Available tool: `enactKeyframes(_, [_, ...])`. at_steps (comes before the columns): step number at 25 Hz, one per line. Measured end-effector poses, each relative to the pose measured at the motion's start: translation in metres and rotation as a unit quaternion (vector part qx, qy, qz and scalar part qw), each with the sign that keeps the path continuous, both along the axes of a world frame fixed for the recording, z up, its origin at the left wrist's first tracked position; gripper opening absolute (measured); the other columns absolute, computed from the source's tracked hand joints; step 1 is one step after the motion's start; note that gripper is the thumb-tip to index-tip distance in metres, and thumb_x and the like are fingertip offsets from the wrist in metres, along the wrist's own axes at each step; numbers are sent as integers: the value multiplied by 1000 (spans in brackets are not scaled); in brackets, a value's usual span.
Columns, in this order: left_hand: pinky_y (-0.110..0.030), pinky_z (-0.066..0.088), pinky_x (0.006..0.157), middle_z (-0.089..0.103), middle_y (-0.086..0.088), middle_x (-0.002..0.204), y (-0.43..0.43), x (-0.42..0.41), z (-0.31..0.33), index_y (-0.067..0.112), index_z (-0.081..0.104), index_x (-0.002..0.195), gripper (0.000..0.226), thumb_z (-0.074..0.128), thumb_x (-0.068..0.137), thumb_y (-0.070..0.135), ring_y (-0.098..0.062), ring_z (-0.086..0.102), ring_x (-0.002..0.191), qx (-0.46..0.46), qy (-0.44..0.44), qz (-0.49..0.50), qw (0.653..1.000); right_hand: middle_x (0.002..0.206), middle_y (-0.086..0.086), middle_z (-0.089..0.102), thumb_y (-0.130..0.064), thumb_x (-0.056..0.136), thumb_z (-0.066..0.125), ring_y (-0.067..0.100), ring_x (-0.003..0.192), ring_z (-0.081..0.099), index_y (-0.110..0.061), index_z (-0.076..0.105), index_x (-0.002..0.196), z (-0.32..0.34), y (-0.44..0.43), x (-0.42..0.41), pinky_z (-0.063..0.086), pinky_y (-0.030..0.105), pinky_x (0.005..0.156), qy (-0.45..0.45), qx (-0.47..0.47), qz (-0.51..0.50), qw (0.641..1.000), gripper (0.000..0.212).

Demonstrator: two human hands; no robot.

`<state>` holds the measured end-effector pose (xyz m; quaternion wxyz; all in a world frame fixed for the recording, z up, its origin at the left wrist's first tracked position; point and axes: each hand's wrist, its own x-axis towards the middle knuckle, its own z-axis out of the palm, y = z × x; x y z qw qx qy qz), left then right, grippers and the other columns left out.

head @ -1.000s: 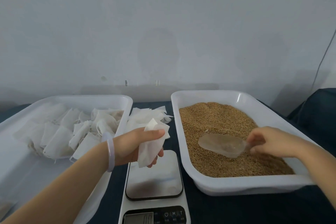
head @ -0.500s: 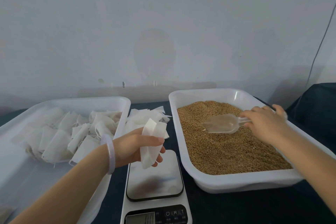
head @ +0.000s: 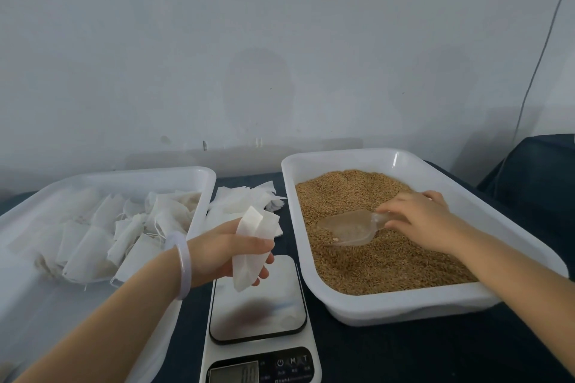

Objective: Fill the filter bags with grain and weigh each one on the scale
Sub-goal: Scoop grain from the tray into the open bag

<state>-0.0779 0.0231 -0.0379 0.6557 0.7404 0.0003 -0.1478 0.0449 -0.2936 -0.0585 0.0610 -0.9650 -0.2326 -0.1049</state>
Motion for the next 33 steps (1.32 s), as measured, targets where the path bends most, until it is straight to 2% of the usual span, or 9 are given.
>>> enactKeyframes(10, [-34,54,59,68,-14,79,1,-1,2,2,56,104,46,69,64,20,-25,65,65,-9,6,22,1000,116,-24,52,-40,91,54,2,113,44,-45,55,119,8,-16,-4,5,37,109,-25,-17,-3,1000,29])
enactKeyframes(14, [-32,54,57,67,-15,80,0,-3,15,3,57,100,42,70,63,18,-23,64,60,-23,-12,41,999,118,-22,53,-40,91,53,5,117,45,-46,54,121,15,-24,-6,4,40,111,-34,-47,-10,998,31])
enactKeyframes(19, [-27,53,57,68,-4,74,-25,3,34,17,59,102,36,69,67,20,-15,65,61,-5,-59,-5,998,118,-20,54,-41,91,53,8,115,45,-47,55,119,25,-30,-4,6,42,112,-65,-118,-16,991,29])
enactKeyframes(22, [-25,53,56,65,0,73,-46,10,38,15,56,109,44,67,67,18,-10,64,62,-5,-69,-22,997,115,-17,56,-38,90,55,9,114,46,-46,57,116,14,-9,-8,10,40,110,-68,-118,16,991,27])
enactKeyframes(25, [-30,53,62,62,-2,81,-52,13,36,12,52,119,54,68,67,19,-13,62,70,6,-64,-7,998,110,-20,58,-40,89,56,8,112,49,-44,60,111,4,5,-9,15,41,109,-4,-66,24,998,23])
enactKeyframes(27, [-28,53,60,62,-2,83,-48,13,33,16,55,118,45,70,76,13,-14,62,74,4,-66,0,998,114,-22,60,-39,89,58,5,112,51,-42,60,113,4,-5,-6,21,42,110,84,5,16,996,25])
enactKeyframes(30, [-24,52,56,65,3,73,-42,12,31,19,58,109,25,60,89,4,-10,63,67,17,-82,13,996,125,-13,59,-32,89,59,7,114,52,-32,58,120,8,-27,-6,37,39,107,219,89,27,971,30])
enactKeyframes(31, [-24,52,56,65,4,73,-42,12,31,20,58,108,25,59,89,3,-9,64,66,19,-85,15,996,125,-11,59,-31,89,59,8,113,53,-32,58,119,9,-34,-7,39,38,105,228,104,30,968,30])
enactKeyframes(33, [-28,54,58,66,-1,85,-47,12,28,19,56,112,29,62,88,6,-13,65,74,28,-86,29,995,118,-13,59,-28,89,60,10,113,54,-35,57,114,11,-44,-12,41,37,103,223,146,32,963,27])
